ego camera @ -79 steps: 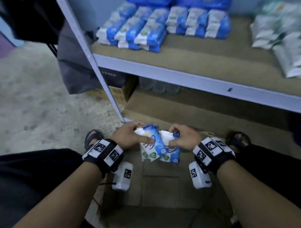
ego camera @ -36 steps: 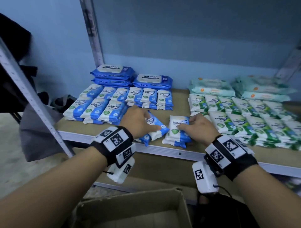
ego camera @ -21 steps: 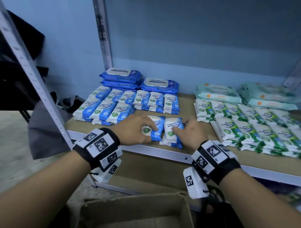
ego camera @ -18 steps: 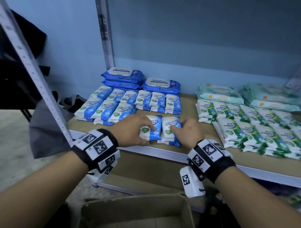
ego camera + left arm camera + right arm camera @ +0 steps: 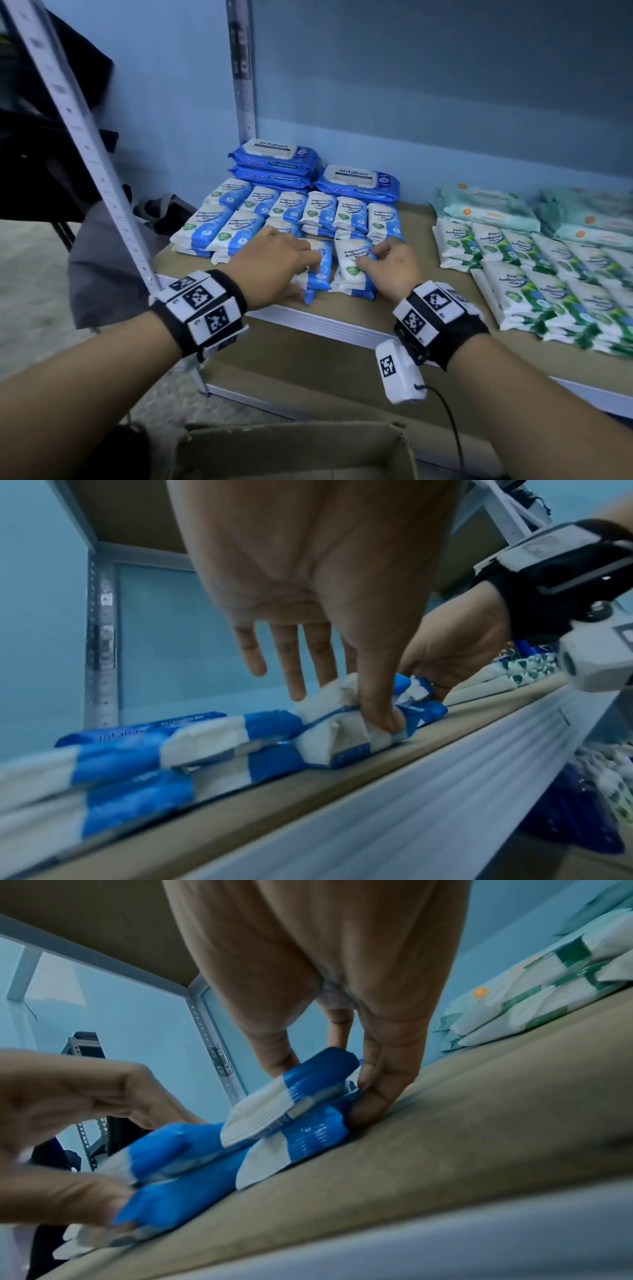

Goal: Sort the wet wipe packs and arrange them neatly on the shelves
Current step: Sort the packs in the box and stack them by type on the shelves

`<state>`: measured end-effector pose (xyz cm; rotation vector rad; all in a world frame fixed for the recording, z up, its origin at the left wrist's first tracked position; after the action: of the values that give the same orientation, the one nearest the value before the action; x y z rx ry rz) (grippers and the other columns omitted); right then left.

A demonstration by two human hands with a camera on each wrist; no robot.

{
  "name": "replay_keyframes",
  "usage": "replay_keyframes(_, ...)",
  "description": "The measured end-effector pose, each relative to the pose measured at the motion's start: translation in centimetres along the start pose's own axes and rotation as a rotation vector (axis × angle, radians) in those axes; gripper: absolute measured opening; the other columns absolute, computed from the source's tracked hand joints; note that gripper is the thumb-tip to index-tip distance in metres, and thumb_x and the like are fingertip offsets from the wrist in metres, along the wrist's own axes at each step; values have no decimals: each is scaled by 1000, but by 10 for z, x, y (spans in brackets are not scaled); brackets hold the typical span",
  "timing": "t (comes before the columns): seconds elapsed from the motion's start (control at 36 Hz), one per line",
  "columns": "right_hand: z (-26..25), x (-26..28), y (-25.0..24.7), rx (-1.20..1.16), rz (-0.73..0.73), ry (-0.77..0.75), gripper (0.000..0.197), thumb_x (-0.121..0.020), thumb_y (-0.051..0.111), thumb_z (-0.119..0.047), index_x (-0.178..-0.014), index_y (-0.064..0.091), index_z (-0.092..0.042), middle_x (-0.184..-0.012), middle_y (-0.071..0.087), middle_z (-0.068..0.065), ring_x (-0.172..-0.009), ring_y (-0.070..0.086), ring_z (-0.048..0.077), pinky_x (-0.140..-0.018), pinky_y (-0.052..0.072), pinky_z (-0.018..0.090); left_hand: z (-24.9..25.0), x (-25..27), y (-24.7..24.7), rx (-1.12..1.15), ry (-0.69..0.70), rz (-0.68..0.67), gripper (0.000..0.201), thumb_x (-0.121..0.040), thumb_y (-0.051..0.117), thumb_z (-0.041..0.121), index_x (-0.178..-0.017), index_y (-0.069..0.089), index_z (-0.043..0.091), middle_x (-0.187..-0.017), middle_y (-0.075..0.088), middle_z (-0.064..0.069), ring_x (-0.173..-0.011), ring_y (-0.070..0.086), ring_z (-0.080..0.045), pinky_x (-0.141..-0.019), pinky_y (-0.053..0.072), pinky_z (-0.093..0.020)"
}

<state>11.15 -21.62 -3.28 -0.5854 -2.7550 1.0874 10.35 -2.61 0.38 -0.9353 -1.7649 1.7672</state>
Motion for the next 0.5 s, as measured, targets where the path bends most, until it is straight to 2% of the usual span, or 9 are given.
replay_keyframes(0.08,2,4,-1,3,-1,1,26,-81,73,-26,-98,57,-13,-98,62,5,-93,61,24,-76,46,29,1,-11,3,-4,-55,32,40,-82,69,54,-111,57,29,-106,59,9,-103,54,-17,-93,30,-34)
replay_keyframes(0.17,-4,6,0,26,23,-23,27,-81,74,-30,-97,60,-14,-104,64,5,-97,61,24,-83,50,33,1,-23,7,32,-99,16,38,-85,70,46,-112,54,23,-106,58,3,-99,55,-23,-82,32,-32)
replay_keyframes(0.22,-9,3,2,47,40,-32,30,-82,74,-30,-103,62,-12,-106,65,7,-100,61,25,-82,48,30,-3,-29,9,48,-125,4,38,-85,70,42,-113,53,22,-109,58,1,-97,55,-25,-74,31,-31)
replay_keyframes(0.28,-13,-1,4,59,60,-24,35,-84,73,-30,-110,61,-10,-109,64,9,-100,61,25,-76,42,25,-7,-34,11,52,-133,-2,38,-85,71,39,-114,52,22,-112,58,0,-97,56,-26,-72,31,-31)
replay_keyframes(0.33,-16,-4,7,76,96,-15,35,-85,73,-30,-112,60,-10,-110,64,11,-99,59,24,-74,39,23,-9,-38,12,35,-132,1,40,-85,72,37,-115,52,21,-113,59,-1,-98,56,-26,-73,30,-30)
replay_keyframes(0.42,-20,-8,10,120,147,-40,34,-86,71,-29,-111,60,-8,-113,63,15,-104,59,26,-78,40,25,-9,-43,12,9,-121,-3,41,-85,71,38,-116,51,20,-113,60,-1,-100,57,-26,-77,32,-32)
replay_keyframes(0.5,-23,-7,10,156,110,-54,37,-89,68,-34,-114,62,-8,-117,62,16,-107,58,28,-82,42,26,-8,-45,13,-22,-115,-15,43,-86,71,41,-118,51,21,-115,61,0,-103,58,-24,-86,38,-35)
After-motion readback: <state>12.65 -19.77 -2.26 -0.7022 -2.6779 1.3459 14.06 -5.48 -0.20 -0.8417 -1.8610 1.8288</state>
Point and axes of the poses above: each hand's wrist, its own x-axis away from the middle knuckle, its own y-axis out of the palm, z = x × y, the point moved 9 cm from there along -x, towards the middle knuckle
